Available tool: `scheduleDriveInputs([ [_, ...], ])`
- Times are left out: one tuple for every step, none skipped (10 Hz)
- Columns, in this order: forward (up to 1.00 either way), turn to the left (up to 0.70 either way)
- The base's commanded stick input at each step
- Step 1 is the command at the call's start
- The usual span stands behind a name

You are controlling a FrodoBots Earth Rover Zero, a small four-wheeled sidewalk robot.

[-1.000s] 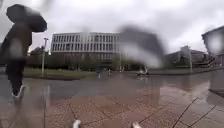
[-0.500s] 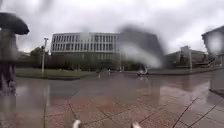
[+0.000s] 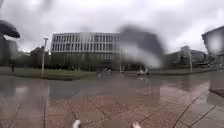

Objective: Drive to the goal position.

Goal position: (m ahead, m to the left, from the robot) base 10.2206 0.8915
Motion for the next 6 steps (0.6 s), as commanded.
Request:
scheduleDriveInputs([
  [0.06,0.0],
  [0.06,0.0],
  [0.06,0.0],
  [0.06,0.0],
  [0.06,0.0],
  [0.09,0.0],
])
